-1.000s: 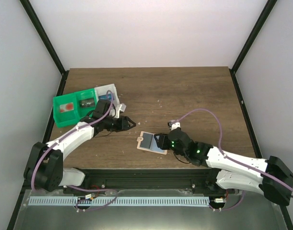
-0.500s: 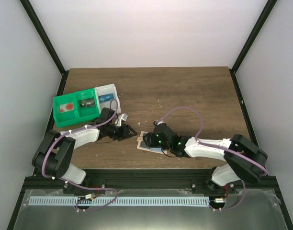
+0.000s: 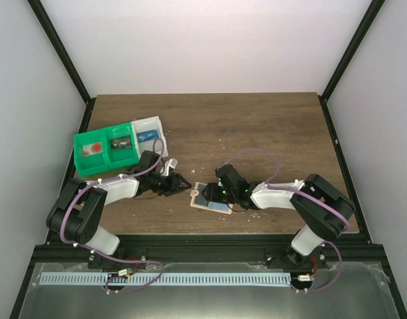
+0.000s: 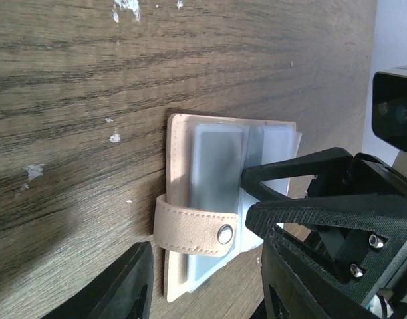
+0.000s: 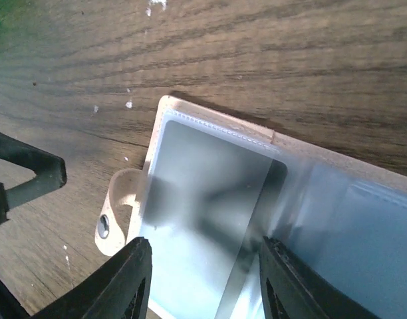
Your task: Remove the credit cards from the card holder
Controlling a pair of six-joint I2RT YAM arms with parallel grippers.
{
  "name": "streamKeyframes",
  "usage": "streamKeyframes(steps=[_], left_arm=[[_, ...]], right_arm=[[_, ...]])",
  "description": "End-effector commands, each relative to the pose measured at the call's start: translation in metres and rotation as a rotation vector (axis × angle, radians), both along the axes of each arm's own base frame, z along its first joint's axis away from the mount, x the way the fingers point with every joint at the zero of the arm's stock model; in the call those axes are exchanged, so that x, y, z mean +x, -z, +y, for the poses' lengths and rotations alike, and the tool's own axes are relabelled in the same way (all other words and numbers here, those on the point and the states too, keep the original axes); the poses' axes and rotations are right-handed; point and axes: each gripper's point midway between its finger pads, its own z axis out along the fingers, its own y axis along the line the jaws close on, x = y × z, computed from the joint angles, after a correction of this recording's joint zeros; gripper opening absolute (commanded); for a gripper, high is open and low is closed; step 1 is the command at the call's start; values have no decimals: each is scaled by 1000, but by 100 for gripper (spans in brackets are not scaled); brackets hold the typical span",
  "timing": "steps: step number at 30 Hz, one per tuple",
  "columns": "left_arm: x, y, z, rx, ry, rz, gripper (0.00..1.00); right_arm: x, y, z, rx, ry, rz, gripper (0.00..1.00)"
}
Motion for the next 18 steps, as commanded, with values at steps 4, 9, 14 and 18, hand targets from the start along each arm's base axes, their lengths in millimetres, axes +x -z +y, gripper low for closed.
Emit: streamKeyframes(steps=[4,9,14,18], left_arm=[[0,-9,-8,-60,14,-8,47],[0,1,-9,-76,-5,23,45],[0,0,-11,-94,-9,32,42],[2,-16,-14,-136,-18,13,42]], right_arm=[[-3,13,-13,-108,-30,7,45],[0,12,-21,-152,-20,-29,44],[0,8,-18,-135,-41,-45,36],[2,2,-14,-107,-58,-84,31]])
